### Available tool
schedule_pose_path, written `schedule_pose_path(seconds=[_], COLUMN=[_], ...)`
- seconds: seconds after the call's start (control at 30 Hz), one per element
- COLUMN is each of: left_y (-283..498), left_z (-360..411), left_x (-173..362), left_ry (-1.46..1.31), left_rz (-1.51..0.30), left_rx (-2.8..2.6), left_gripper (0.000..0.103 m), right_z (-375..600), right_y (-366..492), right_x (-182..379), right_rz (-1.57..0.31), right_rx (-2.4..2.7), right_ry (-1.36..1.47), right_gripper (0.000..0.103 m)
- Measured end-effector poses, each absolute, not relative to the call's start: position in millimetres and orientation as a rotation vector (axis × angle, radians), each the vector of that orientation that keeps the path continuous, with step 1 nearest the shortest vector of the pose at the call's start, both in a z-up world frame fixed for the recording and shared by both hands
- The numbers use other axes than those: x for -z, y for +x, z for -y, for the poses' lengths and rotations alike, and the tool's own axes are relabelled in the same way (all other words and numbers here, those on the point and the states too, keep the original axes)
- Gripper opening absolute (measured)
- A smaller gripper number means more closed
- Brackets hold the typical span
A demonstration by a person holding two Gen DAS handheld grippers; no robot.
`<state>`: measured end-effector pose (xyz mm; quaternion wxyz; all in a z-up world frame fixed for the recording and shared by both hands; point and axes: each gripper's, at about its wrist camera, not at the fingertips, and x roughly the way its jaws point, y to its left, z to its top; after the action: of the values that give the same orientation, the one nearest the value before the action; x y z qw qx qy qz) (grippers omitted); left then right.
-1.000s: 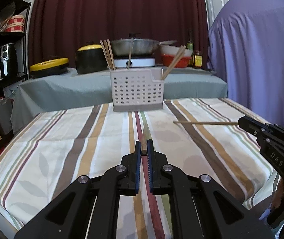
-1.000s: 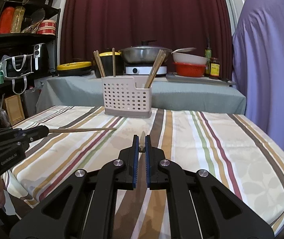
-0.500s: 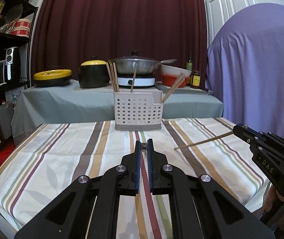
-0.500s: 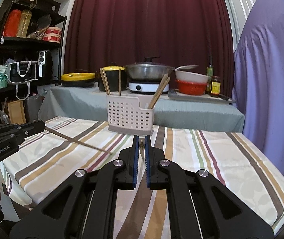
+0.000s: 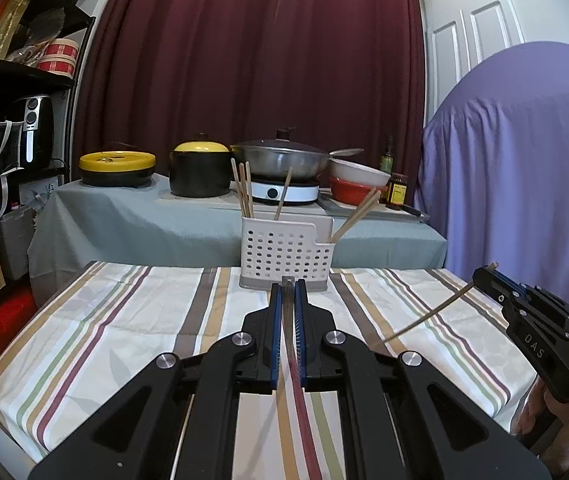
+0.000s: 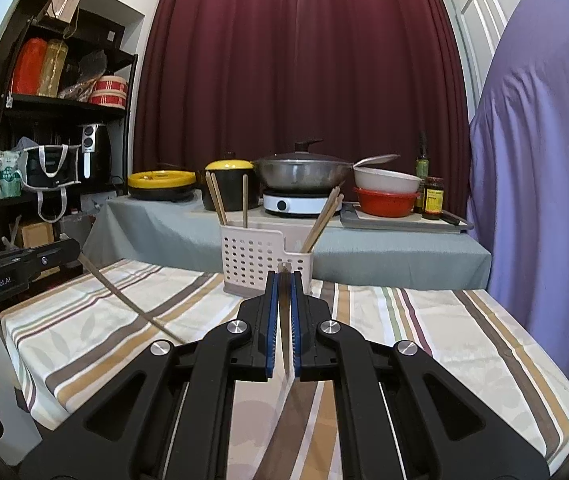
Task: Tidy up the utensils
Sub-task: 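Lift both held chopsticks upright and carry them toward the white holder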
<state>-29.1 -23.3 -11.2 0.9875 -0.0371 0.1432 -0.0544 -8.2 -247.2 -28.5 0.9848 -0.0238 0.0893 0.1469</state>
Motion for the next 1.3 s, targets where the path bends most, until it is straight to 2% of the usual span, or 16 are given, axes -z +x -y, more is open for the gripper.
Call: schedule_pose_path(seconds=[1.3], left_y=[-4], left_z=[11], left_x=[-20], left_ry=[-0.064], left_rz=[-0.278], left_rx=[0.076], left_gripper=[0.007], right_z=[237], right_y=[13], right_x=[-10], right_rz=[-0.135], right_rx=[-0.324], right_ry=[-0.045], right_gripper=[0.006])
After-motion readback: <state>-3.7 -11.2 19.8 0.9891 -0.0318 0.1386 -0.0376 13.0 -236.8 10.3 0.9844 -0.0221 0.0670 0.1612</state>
